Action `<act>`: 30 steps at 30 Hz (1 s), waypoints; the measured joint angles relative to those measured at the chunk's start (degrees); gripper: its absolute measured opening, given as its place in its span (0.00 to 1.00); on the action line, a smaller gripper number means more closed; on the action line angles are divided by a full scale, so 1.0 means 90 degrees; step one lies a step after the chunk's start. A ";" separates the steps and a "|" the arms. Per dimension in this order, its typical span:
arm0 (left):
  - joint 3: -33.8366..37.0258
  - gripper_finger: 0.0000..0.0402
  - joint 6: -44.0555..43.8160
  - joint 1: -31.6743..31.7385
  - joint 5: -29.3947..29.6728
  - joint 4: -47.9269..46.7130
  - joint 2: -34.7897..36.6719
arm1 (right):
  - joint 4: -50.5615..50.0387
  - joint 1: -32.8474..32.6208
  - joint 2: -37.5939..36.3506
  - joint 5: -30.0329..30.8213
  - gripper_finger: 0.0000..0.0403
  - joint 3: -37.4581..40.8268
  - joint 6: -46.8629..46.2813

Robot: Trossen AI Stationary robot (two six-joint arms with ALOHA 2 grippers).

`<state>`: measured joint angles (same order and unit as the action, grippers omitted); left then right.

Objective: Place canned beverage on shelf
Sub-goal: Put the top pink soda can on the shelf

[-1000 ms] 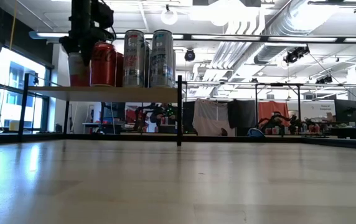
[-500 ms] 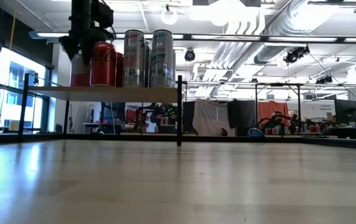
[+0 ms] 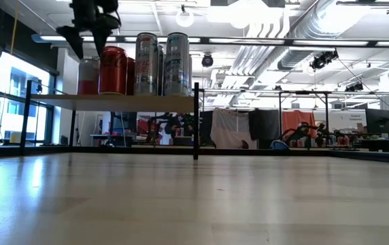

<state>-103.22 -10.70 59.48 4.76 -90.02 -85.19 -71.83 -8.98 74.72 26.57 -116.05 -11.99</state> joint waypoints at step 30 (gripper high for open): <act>0.1834 0.39 -0.3767 -0.1560 0.1129 0.1485 0.1541 | -0.0346 0.0001 -0.0002 -0.0002 0.86 -0.0001 -0.0150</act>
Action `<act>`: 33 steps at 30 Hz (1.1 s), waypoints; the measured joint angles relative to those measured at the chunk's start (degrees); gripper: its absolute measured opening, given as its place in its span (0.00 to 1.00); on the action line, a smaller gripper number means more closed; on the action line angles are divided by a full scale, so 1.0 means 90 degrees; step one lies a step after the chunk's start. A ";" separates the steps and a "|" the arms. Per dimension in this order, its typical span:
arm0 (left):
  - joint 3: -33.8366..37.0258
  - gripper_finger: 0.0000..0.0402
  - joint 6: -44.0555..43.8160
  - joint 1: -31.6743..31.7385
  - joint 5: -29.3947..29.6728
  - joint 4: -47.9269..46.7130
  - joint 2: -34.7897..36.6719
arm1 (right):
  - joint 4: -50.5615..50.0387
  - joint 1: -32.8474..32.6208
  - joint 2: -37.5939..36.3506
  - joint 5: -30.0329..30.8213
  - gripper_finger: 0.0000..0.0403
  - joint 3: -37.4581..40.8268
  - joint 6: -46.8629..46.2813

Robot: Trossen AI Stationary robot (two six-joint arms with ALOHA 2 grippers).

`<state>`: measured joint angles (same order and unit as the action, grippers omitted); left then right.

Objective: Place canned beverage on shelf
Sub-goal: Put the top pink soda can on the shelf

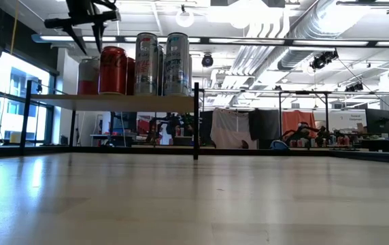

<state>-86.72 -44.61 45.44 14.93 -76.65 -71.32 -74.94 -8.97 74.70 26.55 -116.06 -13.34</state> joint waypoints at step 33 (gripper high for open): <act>0.0002 0.00 -0.0033 0.0616 0.0525 -0.0539 -0.0318 | 0.0020 0.0000 0.0000 0.0013 0.86 -0.0001 0.0107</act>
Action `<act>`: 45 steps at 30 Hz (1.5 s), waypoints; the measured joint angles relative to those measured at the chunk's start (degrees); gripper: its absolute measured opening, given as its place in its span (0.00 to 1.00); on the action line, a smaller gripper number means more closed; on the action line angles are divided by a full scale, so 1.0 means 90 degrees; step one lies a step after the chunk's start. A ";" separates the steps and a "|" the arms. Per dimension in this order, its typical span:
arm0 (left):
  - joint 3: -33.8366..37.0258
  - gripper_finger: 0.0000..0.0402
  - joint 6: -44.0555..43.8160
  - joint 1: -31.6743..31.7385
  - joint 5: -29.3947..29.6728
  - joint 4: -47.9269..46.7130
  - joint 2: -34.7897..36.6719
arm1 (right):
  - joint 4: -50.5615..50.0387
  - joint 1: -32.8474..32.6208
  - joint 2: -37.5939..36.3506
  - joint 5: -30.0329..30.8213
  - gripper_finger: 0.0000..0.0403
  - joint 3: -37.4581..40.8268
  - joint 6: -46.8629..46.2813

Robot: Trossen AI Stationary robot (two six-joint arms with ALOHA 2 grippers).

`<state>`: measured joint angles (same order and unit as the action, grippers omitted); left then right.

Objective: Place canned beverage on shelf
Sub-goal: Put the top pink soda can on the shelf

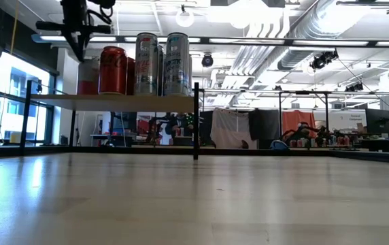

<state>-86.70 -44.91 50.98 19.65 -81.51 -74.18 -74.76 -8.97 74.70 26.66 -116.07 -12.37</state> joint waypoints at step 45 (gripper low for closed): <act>-0.0457 0.00 0.0185 -0.0338 0.0734 0.1133 -0.0727 | 0.0000 -0.0002 0.0000 -0.0074 0.86 0.0000 -0.0291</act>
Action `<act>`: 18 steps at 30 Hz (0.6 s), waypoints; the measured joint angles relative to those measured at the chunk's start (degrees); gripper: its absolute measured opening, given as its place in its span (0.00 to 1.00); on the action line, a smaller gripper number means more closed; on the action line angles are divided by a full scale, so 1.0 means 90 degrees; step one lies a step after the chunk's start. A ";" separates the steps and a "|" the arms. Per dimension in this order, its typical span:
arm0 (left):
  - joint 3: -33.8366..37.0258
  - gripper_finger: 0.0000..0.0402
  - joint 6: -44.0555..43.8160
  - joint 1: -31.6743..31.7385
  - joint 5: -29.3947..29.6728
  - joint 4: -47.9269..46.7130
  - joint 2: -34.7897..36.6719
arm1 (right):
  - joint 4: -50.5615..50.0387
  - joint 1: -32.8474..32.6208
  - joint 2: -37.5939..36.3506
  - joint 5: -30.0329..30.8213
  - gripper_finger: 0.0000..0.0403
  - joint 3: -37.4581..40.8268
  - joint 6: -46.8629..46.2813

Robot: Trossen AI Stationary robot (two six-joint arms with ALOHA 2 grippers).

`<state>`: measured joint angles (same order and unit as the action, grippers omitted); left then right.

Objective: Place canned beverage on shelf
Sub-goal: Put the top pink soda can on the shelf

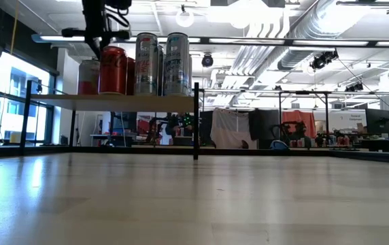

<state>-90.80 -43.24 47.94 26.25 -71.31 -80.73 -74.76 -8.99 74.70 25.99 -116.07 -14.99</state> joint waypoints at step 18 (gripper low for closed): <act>-0.0002 0.00 0.0218 -0.0007 0.0098 -0.0325 -0.0012 | 0.0000 0.0002 0.0000 0.0042 0.86 0.0000 0.0145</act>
<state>-90.83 -41.28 47.88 27.13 -74.23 -80.84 -74.76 -8.97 74.70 26.37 -116.07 -13.68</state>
